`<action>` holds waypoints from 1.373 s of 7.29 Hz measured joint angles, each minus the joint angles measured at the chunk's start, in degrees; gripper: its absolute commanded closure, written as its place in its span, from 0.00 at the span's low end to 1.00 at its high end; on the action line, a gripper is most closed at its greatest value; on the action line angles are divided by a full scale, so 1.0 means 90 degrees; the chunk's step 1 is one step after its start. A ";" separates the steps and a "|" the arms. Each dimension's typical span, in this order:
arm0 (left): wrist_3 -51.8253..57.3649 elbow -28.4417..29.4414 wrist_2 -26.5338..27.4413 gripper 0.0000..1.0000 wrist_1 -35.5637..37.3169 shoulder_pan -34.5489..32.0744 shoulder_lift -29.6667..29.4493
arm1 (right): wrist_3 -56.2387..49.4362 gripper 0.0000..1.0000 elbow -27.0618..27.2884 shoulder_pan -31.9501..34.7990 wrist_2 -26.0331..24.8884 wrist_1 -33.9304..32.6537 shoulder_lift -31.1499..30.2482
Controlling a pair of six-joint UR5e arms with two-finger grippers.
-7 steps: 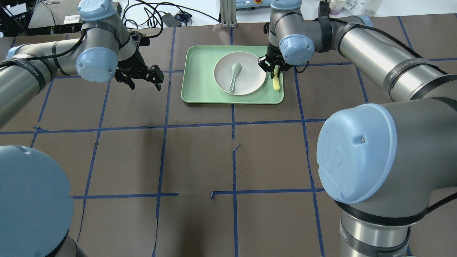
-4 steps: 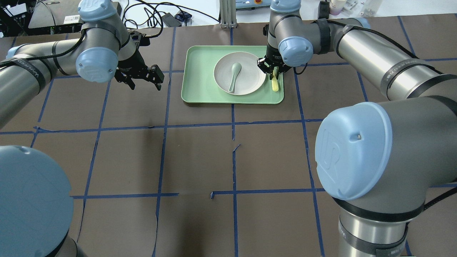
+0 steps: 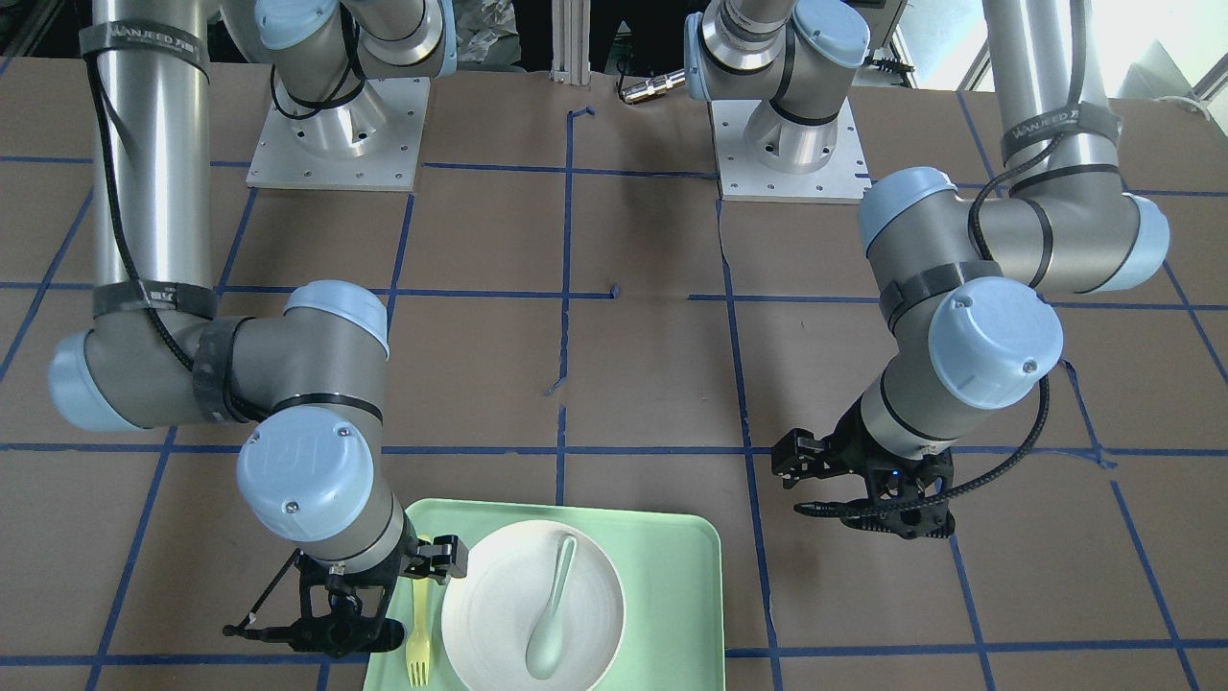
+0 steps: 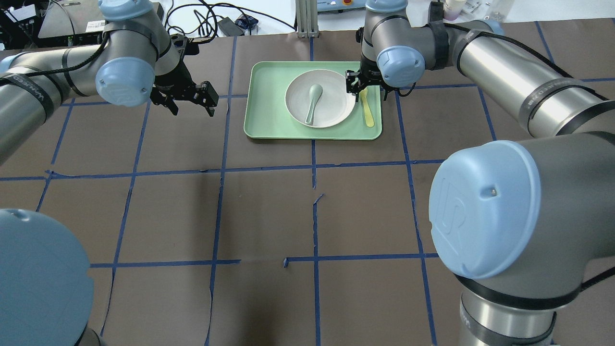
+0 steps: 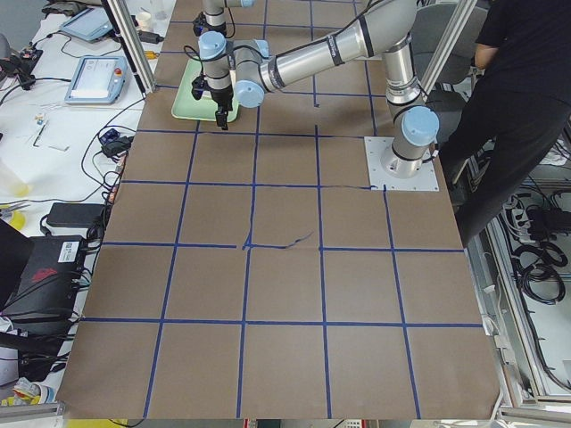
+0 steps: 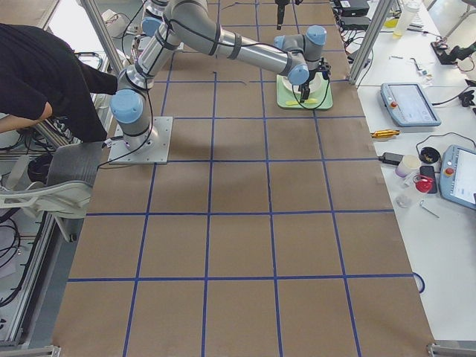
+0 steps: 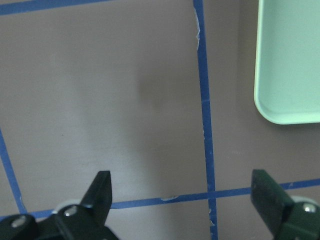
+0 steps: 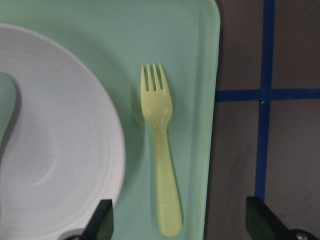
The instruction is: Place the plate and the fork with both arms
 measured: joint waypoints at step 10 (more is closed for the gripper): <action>-0.1181 0.0011 0.0001 0.00 -0.2574 -0.0328 0.1958 | -0.0031 0.00 0.1193 0.0057 0.0086 0.3364 -0.3505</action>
